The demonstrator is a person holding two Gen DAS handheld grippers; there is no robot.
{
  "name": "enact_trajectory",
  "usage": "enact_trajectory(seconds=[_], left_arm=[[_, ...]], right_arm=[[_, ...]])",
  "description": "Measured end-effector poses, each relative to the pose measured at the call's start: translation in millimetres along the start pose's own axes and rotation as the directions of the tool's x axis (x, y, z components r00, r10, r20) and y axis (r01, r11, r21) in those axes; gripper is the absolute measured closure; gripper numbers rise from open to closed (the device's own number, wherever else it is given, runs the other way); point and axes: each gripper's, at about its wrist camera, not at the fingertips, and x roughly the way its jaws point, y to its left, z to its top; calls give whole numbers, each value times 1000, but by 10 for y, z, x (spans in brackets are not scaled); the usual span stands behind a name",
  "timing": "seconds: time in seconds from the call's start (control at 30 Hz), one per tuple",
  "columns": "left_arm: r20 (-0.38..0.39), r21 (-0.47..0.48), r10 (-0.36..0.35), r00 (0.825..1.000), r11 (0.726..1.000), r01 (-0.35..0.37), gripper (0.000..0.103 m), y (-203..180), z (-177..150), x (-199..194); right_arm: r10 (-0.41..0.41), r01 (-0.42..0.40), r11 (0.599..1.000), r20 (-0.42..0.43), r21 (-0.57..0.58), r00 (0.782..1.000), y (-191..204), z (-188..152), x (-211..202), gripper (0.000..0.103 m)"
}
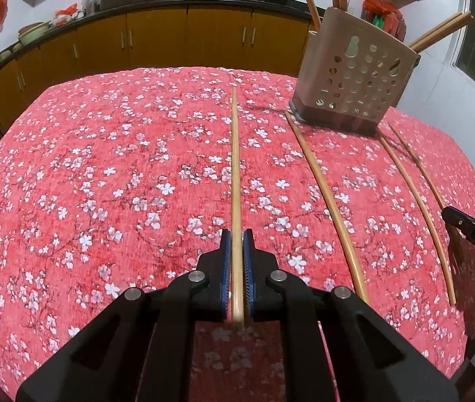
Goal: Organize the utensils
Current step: 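Raise the left tool's chopstick above the caddy while the right tool lifts its chopstick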
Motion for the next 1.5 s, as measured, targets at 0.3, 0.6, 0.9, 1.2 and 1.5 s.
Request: enact_trajectory(seconds=[0.3,0.6,0.9,1.2,1.5], left_arm=[[21,-5,-23,1000,1000,23,96,27,95,-183],[187,6,-53,981,999,53,96,-20,413,-717],[320,-25,-96,943,994,109,96,-33,636,-1096],[364,-22,-96,926,994,111,96,-19,763,-1212],[466,36,-108,878,994,103,96,-126,1137,-1550]], right_arm=[[24,-25,1000,76,14,997,-70,101,-290,95],[47,-53,998,259,16,965,-59,413,-888,95],[57,-67,998,367,13,928,-5,566,-1198,95],[70,-79,997,405,4,912,7,638,-1331,95],[202,-204,978,515,-54,833,174,1037,-1859,95]])
